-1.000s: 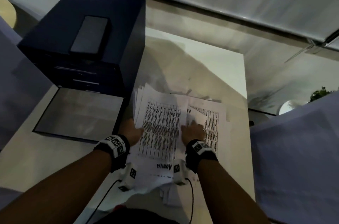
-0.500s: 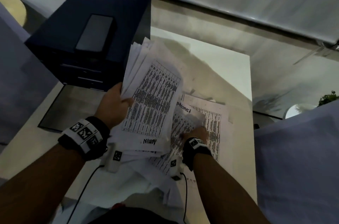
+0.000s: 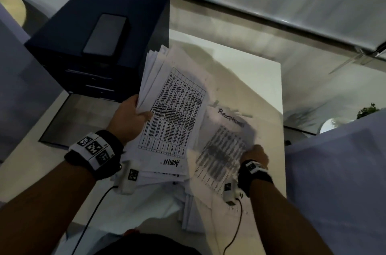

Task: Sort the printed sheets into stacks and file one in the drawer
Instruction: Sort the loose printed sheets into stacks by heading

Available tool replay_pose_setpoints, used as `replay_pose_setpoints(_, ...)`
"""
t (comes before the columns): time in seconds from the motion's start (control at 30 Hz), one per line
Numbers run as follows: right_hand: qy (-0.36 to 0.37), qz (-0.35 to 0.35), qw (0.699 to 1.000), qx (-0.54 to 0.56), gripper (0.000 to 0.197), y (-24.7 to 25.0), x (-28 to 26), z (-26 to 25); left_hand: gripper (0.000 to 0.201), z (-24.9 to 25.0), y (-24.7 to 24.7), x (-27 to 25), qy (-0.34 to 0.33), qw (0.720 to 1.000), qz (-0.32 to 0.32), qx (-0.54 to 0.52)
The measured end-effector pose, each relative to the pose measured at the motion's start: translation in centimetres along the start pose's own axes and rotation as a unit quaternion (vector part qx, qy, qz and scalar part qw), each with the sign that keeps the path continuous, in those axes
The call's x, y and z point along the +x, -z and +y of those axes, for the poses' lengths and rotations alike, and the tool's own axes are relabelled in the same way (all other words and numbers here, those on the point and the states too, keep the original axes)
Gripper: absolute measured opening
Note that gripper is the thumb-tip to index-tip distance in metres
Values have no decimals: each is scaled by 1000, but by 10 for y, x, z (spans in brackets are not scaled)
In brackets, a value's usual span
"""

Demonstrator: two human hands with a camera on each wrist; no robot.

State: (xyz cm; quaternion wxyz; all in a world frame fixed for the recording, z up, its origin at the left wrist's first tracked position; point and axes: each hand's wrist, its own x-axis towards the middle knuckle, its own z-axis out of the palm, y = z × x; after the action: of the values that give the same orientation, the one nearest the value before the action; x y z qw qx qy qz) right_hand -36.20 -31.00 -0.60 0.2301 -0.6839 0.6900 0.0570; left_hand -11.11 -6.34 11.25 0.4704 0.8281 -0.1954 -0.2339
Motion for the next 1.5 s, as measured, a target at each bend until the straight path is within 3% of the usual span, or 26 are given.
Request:
replay_pose_setpoints(0.13,-27,-63,997,-38,87,4,-2,1,43,-2,-5,-1,10,1000,-8,-13)
replay_pose_setpoints(0.23,-21,-55,998,-9,106,-12,-3,3,41,-1,-4,-2,8,1000,-6,-10)
replay_pose_setpoints(0.3,1,-52,998,24,100,-17,-2,8,41,-2,0,-2,12,1000,3,-8)
replay_pose_setpoints(0.43,11,-21,995,93,63,-6,1,5,41,-9,3,-1,31,999,2,-39)
replay_pose_setpoints(0.63,125,54,986,96,14,74,-20,-22,44,-27,-13,0,66,995,-24,-68)
replay_pose_setpoints(0.77,199,143,966,81,18,142,-47,-47,47,-42,-33,2,102,991,-51,-70)
replay_pose_setpoints(0.87,243,193,940,144,28,182,-71,-62,53,-62,-51,5,129,989,-49,-50)
replay_pose_setpoints(0.97,301,170,912,221,30,192,-84,-67,55,-79,-62,8,153,987,-50,-9)
replay_pose_setpoints(1.1,286,84,932,207,10,144,-74,-66,52,-98,-70,12,174,983,-53,-1)
replay_pose_setpoints(1.2,169,-33,967,186,31,60,-46,-57,47,-103,-70,12,193,978,-70,-38)
replay_pose_setpoints(1.3,98,-126,980,123,51,-12,-33,-47,60,-106,-71,12,222,968,-72,-98)
replay_pose_setpoints(1.37,98,-130,984,68,58,-36,-37,-49,67,-107,-72,14,232,964,-74,-109)
replay_pose_setpoints(1.5,215,-135,967,-3,56,-57,-52,-71,61,-110,-81,11,202,976,-81,-9)
